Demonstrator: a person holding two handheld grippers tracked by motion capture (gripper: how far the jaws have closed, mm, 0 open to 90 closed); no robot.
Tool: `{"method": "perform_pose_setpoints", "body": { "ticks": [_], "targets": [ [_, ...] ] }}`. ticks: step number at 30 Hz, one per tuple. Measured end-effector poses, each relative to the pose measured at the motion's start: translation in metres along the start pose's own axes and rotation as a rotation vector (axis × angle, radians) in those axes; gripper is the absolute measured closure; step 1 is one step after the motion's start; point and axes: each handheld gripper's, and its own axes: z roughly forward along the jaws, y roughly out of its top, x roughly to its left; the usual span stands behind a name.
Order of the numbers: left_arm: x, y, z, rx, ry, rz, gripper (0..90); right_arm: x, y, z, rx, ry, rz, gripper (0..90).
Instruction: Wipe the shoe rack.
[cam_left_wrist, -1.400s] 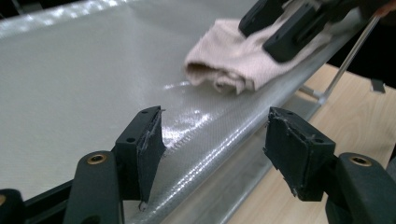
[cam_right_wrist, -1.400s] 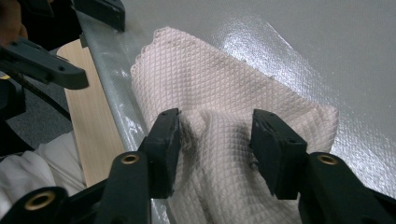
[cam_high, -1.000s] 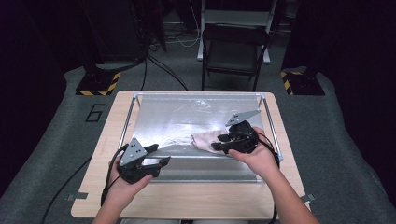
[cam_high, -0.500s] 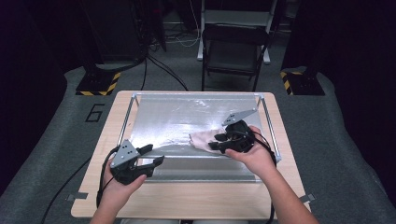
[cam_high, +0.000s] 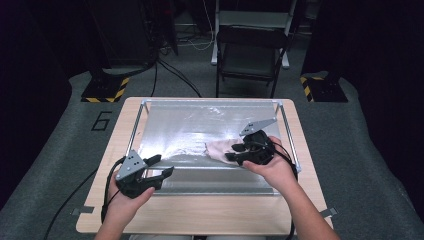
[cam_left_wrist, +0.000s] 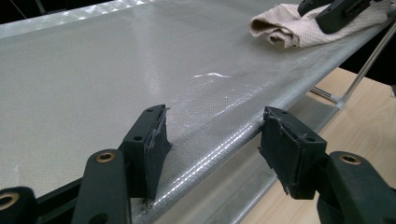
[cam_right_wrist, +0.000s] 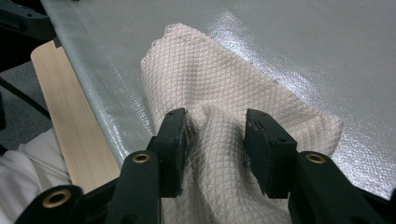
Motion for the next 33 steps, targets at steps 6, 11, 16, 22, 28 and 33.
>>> {"method": "perform_pose_setpoints", "body": {
  "ticks": [6, 11, 16, 22, 28, 33],
  "targets": [
    [0.0, 0.0, 0.0, -0.005, 0.001, 0.002, 41.2, -0.022, -0.02, -0.026, 0.002, -0.037, 0.043, 59.1],
    [0.0, -0.001, 0.0, -0.005, 0.002, 0.001, 41.1, -0.041, -0.041, -0.053, -0.013, -0.1, 0.089, 59.4],
    [0.0, 0.0, 0.001, -0.007, 0.004, -0.004, 41.0, -0.047, -0.049, -0.062, -0.002, -0.106, 0.096, 59.3],
    [0.001, -0.001, 0.0, -0.005, -0.003, -0.001, 41.0, -0.035, -0.033, -0.044, 0.011, -0.076, 0.05, 59.0],
    [0.002, -0.002, -0.001, -0.012, -0.005, -0.001, 41.2, -0.03, -0.026, -0.035, 0.01, -0.046, 0.026, 58.9],
    [0.002, -0.002, -0.001, -0.013, -0.006, -0.002, 41.2, -0.043, -0.038, -0.048, -0.008, -0.025, 0.021, 59.4]
  ]
}}
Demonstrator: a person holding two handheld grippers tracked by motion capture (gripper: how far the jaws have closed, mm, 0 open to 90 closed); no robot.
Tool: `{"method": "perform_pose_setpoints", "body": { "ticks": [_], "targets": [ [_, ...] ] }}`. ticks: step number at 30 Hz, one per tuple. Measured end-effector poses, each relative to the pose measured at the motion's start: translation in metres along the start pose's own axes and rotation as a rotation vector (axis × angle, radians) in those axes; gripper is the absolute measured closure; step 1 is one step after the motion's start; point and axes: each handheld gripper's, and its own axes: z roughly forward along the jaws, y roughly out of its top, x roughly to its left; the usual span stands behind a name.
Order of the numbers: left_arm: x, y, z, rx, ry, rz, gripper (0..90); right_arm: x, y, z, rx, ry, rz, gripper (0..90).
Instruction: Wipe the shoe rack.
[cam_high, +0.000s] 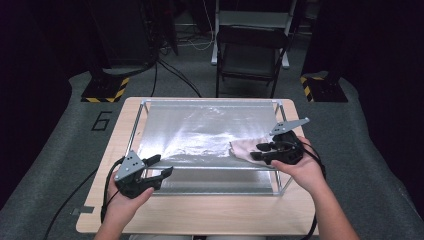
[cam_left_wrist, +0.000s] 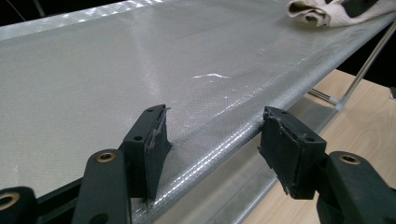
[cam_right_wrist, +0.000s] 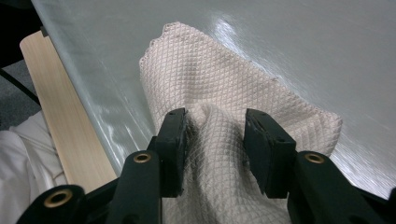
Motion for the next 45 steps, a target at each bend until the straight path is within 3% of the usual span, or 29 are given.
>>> {"method": "perform_pose_setpoints", "body": {
  "ticks": [2, 3, 6, 10, 14, 16, 21, 22, 24, 27, 30, 35, 39, 45],
  "targets": [
    [0.0, 0.0, 0.0, 0.003, 0.001, 0.0, 41.2, -0.005, -0.005, -0.005, -0.018, 0.001, -0.005, 59.6],
    [0.0, 0.0, 0.0, -0.002, 0.003, -0.002, 41.2, -0.009, -0.007, -0.011, 0.013, 0.008, -0.002, 59.8],
    [0.0, 0.0, 0.0, 0.001, 0.002, -0.002, 41.1, -0.018, -0.014, -0.022, 0.018, -0.003, -0.009, 60.0],
    [0.0, 0.0, 0.0, 0.001, 0.003, -0.002, 41.1, -0.026, -0.02, -0.029, 0.014, 0.017, -0.029, 60.2],
    [0.0, 0.001, 0.001, 0.0, 0.001, -0.005, 41.0, -0.019, -0.012, -0.019, 0.016, 0.02, -0.047, 60.4],
    [0.0, 0.001, 0.001, -0.001, 0.001, -0.008, 41.0, -0.011, -0.003, -0.009, 0.021, 0.031, -0.061, 60.4],
    [0.0, 0.0, 0.0, -0.004, 0.001, -0.006, 41.0, 0.011, 0.019, 0.016, 0.048, 0.008, -0.108, 60.3],
    [0.0, 0.0, 0.0, -0.004, 0.002, -0.006, 41.1, 0.013, 0.02, 0.018, 0.052, 0.005, -0.094, 60.3],
    [0.0, 0.0, 0.0, -0.002, 0.0, -0.005, 41.1, 0.012, 0.022, 0.018, 0.059, 0.019, -0.115, 60.0],
    [0.0, 0.0, 0.0, -0.002, 0.0, -0.004, 41.1, 0.005, 0.016, 0.012, 0.057, 0.035, -0.087, 59.9],
    [0.0, -0.001, 0.0, -0.006, 0.002, -0.007, 41.2, -0.007, 0.007, -0.002, 0.06, 0.01, -0.083, 59.9],
    [0.0, -0.001, 0.0, -0.01, 0.003, -0.014, 41.1, -0.026, -0.008, -0.02, 0.052, -0.016, -0.03, 59.7],
    [0.001, -0.001, 0.0, -0.008, -0.004, -0.025, 41.1, -0.022, -0.005, -0.015, 0.044, -0.025, -0.026, 59.9],
    [0.001, -0.001, 0.001, -0.013, -0.004, -0.022, 41.0, -0.001, 0.018, 0.011, 0.093, 0.006, -0.057, 60.3]
  ]
}}
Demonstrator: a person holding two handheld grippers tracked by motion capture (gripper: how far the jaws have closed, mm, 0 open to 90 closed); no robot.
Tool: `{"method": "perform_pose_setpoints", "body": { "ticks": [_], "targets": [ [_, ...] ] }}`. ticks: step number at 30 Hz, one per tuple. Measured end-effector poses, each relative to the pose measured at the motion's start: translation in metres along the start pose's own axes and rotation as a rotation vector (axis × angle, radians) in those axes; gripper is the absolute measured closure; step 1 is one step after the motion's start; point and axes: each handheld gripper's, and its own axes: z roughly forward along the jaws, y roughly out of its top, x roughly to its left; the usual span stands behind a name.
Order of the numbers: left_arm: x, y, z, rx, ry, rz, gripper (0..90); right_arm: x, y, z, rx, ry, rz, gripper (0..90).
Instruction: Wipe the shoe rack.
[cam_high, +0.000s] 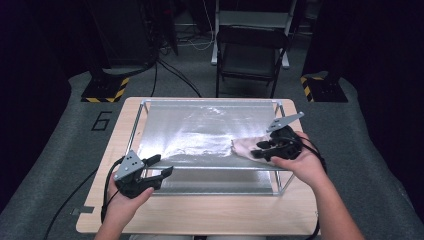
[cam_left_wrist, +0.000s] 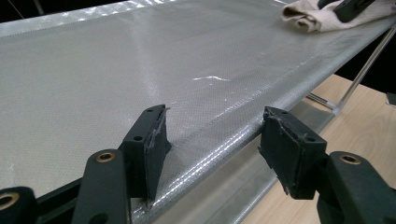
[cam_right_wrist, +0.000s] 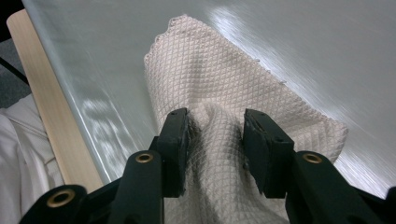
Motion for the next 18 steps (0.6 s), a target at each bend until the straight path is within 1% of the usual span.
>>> {"method": "perform_pose_setpoints", "body": {
  "ticks": [1, 2, 3, 4, 6, 8, 9, 10, 11, 12, 13, 14, 16, 17, 18],
  "targets": [
    [0.0, 0.0, 0.0, -0.003, 0.001, 0.0, 41.0, 0.005, 0.006, 0.007, -0.001, 0.005, -0.005, 60.3],
    [0.0, 0.0, 0.0, -0.005, 0.002, 0.0, 41.0, 0.01, 0.012, 0.011, 0.004, 0.013, 0.003, 60.3],
    [0.0, 0.0, 0.0, -0.004, 0.002, 0.0, 41.0, 0.013, 0.017, 0.016, 0.007, 0.021, -0.02, 60.3],
    [0.0, 0.0, 0.0, -0.005, 0.002, 0.0, 41.0, 0.018, 0.021, 0.022, 0.003, 0.027, -0.02, 60.2],
    [0.0, 0.0, 0.0, -0.003, 0.003, 0.001, 41.0, 0.024, 0.029, 0.03, 0.003, 0.043, -0.04, 60.0],
    [-0.001, -0.001, 0.0, -0.003, 0.005, 0.003, 40.9, 0.032, 0.036, 0.039, -0.004, 0.047, -0.023, 59.9],
    [-0.001, 0.0, 0.0, -0.003, 0.005, 0.002, 40.9, 0.035, 0.04, 0.042, 0.0, 0.051, -0.022, 59.9],
    [-0.001, 0.0, 0.0, -0.002, 0.005, 0.003, 40.9, 0.037, 0.042, 0.046, -0.011, 0.056, -0.032, 59.8],
    [-0.001, -0.001, 0.0, -0.003, 0.007, 0.003, 40.9, 0.041, 0.044, 0.049, -0.019, 0.056, -0.025, 59.7],
    [-0.001, -0.001, 0.0, -0.003, 0.007, 0.003, 40.9, 0.043, 0.046, 0.05, -0.015, 0.056, -0.035, 59.5],
    [-0.001, 0.0, 0.0, 0.0, 0.005, 0.004, 40.9, 0.046, 0.048, 0.052, -0.019, 0.055, -0.032, 59.2],
    [-0.001, 0.0, 0.0, -0.001, 0.004, 0.004, 40.9, 0.047, 0.049, 0.053, -0.02, 0.053, -0.042, 58.2],
    [-0.001, 0.0, 0.0, -0.003, 0.004, 0.007, 40.9, 0.05, 0.05, 0.053, -0.025, 0.033, -0.049, 51.5],
    [-0.001, -0.001, 0.0, -0.003, 0.004, 0.008, 40.9, 0.05, 0.05, 0.052, -0.027, 0.012, -0.042, 46.9],
    [-0.001, -0.001, 0.0, -0.004, 0.004, 0.007, 40.9, 0.05, 0.049, 0.051, -0.033, 0.015, -0.037, 43.6]
  ]
}}
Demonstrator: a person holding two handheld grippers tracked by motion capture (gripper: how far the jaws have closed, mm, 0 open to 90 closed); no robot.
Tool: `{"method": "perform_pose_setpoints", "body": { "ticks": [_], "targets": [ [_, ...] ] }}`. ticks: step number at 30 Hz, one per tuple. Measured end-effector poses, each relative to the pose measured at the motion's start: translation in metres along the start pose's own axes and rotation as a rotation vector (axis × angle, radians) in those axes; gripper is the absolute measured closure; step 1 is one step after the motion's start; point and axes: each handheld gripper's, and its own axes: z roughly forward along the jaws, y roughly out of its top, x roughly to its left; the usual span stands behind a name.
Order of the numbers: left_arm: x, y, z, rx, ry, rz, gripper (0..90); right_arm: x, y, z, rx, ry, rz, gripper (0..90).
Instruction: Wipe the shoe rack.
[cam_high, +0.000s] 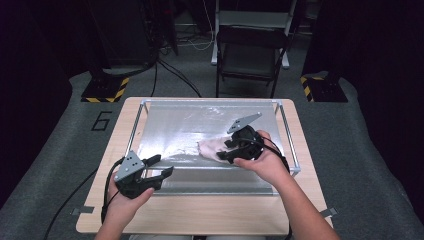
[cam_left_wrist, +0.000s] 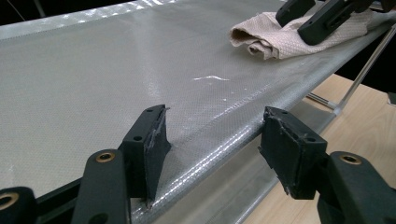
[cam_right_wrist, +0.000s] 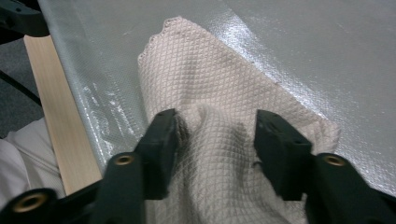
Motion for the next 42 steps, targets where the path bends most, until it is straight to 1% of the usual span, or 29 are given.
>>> {"method": "perform_pose_setpoints", "body": {
  "ticks": [1, 2, 4, 6, 7, 9, 10, 12, 13, 15, 16, 18, 19, 21, 22, 24, 25, 26, 29, 30, 31, 34, 36, 37, 38, 39, 40, 41, 42],
  "targets": [
    [0.0, 0.0, 0.0, -0.001, 0.0, 0.0, 40.9, -0.001, 0.0, -0.001, 0.002, 0.015, -0.01, 40.8],
    [0.0, 0.0, 0.0, -0.002, 0.0, 0.0, 40.9, -0.001, -0.001, -0.001, -0.002, 0.019, 0.001, 37.8],
    [0.0, 0.0, 0.0, -0.003, 0.001, 0.0, 40.9, -0.002, -0.003, -0.001, -0.003, -0.003, -0.011, 32.9],
    [0.0, 0.0, 0.0, -0.002, 0.001, 0.0, 40.9, -0.003, -0.003, 0.0, -0.002, -0.003, -0.005, 32.9],
    [0.0, 0.0, 0.0, -0.001, 0.001, 0.0, 40.9, -0.004, -0.004, 0.001, -0.003, 0.001, 0.0, 36.4],
    [0.0, 0.0, 0.0, 0.0, 0.0, -0.001, 40.9, -0.005, -0.005, 0.002, -0.015, 0.053, 0.028, 51.0],
    [0.0, 0.0, 0.0, 0.0, 0.001, 0.0, 40.9, -0.004, -0.006, 0.002, -0.025, 0.062, 0.03, 54.9],
    [0.0, 0.0, 0.0, -0.001, 0.0, 0.0, 40.9, -0.003, -0.006, 0.0, -0.01, 0.095, 0.038, 65.9],
    [0.0, 0.0, 0.0, -0.001, 0.0, 0.0, 40.9, -0.002, -0.006, -0.001, -0.013, 0.102, 0.051, 68.9],
    [0.0, 0.0, 0.0, -0.006, 0.003, 0.0, 40.9, 0.0, -0.006, -0.002, -0.011, 0.11, 0.052, 71.8],
    [0.0, -0.001, 0.0, -0.005, 0.002, 0.0, 40.9, 0.0, -0.005, -0.002, -0.01, 0.112, 0.037, 72.5],
    [0.0, -0.001, 0.0, -0.006, 0.003, 0.001, 40.9, 0.002, -0.005, -0.005, 0.01, 0.127, 0.049, 73.5],
    [0.0, -0.001, 0.0, -0.007, 0.003, 0.002, 40.9, 0.002, -0.006, -0.006, 0.012, 0.14, 0.031, 73.8],
    [0.0, -0.001, 0.001, -0.008, 0.004, 0.002, 40.9, 0.004, -0.007, -0.009, 0.01, 0.148, 0.032, 74.0],
    [0.0, -0.001, 0.001, -0.007, 0.004, 0.002, 40.9, 0.005, -0.008, -0.009, -0.007, 0.143, 0.045, 74.1],
    [0.0, -0.001, 0.001, -0.007, 0.003, 0.003, 40.9, 0.006, -0.009, -0.012, -0.014, 0.151, 0.022, 74.2],
    [0.001, 0.0, 0.001, -0.004, 0.0, 0.004, 40.9, 0.007, -0.01, -0.013, -0.024, 0.15, 0.025, 74.2],
    [0.001, 0.0, 0.001, -0.003, 0.0, 0.005, 40.9, 0.008, -0.01, -0.015, -0.021, 0.156, 0.018, 74.3],
    [0.002, 0.0, 0.001, -0.007, 0.004, 0.003, 40.9, 0.013, -0.013, -0.02, -0.041, 0.168, 0.001, 74.2],
    [0.002, 0.0, 0.002, -0.007, 0.007, 0.002, 40.9, 0.016, -0.014, -0.022, -0.043, 0.172, 0.011, 74.2],
    [0.002, 0.0, 0.002, -0.007, 0.008, 0.001, 40.9, 0.018, -0.016, -0.023, -0.062, 0.168, 0.003, 74.2],
    [0.002, 0.0, 0.002, -0.003, 0.007, 0.002, 40.9, 0.025, -0.022, -0.028, -0.057, 0.156, -0.019, 74.1],
    [0.003, 0.0, 0.002, -0.004, 0.007, 0.003, 40.9, 0.028, -0.028, -0.031, -0.075, 0.143, -0.009, 74.1],
    [0.003, 0.0, 0.002, -0.003, 0.006, 0.004, 40.9, 0.028, -0.03, -0.032, -0.086, 0.138, -0.014, 74.1],
    [0.003, 0.0, 0.002, -0.003, 0.006, 0.004, 40.9, 0.03, -0.033, -0.034, -0.093, 0.131, 0.0, 74.1],
    [0.003, 0.0, 0.002, -0.003, 0.006, 0.003, 40.9, 0.031, -0.038, -0.036, -0.104, 0.123, 0.002, 74.0],
    [0.003, 0.0, 0.002, -0.002, 0.005, 0.003, 41.0, 0.032, -0.039, -0.037, -0.109, 0.115, -0.004, 74.0],
    [0.003, 0.0, 0.001, 0.0, 0.004, 0.003, 41.0, 0.035, -0.043, -0.039, -0.118, 0.101, 0.002, 73.9],
    [0.003, 0.0, 0.001, 0.0, 0.004, 0.003, 41.0, 0.038, -0.049, -0.042, -0.13, 0.086, -0.006, 73.9]
  ]
}}
